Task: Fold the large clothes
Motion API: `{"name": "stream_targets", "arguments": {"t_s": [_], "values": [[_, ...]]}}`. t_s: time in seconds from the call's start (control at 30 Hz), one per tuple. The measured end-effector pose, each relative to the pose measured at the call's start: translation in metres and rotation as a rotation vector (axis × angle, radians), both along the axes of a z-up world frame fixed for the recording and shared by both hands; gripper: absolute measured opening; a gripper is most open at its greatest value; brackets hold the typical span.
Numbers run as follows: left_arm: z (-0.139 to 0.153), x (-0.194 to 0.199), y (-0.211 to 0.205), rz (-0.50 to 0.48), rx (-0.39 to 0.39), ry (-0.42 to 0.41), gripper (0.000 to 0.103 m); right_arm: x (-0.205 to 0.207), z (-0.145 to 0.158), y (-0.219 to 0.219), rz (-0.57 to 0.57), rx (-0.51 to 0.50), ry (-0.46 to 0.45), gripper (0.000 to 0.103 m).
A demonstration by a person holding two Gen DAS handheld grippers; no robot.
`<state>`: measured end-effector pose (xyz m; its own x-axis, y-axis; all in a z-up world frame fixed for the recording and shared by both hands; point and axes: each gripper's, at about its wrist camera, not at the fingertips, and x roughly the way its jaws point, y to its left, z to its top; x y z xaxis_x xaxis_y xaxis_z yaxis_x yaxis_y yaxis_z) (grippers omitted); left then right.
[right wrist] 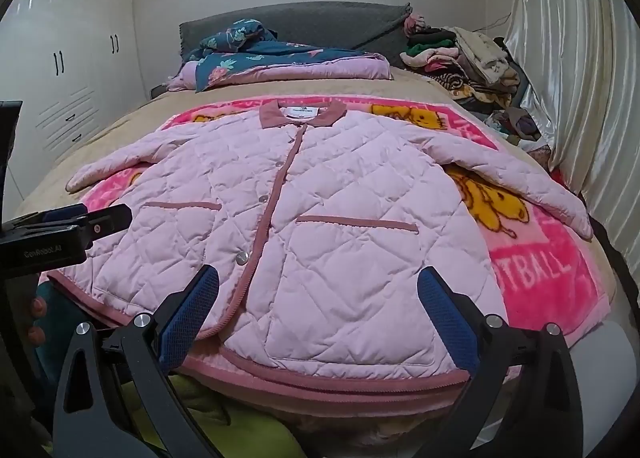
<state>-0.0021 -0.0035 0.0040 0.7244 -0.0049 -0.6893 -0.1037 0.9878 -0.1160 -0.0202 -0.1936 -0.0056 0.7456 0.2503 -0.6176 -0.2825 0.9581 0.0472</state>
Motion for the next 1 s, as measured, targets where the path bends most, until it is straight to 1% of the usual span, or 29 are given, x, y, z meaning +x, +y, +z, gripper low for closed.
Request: {"name": "stream_targets", "arguments": {"t_s": [1.0], "values": [[-0.0004,-0.0008,-0.0004,-0.004,-0.01,-0.001,0.094,-0.0017,-0.0001,0.001,0.004,0.0,0.0,0.099]]}}
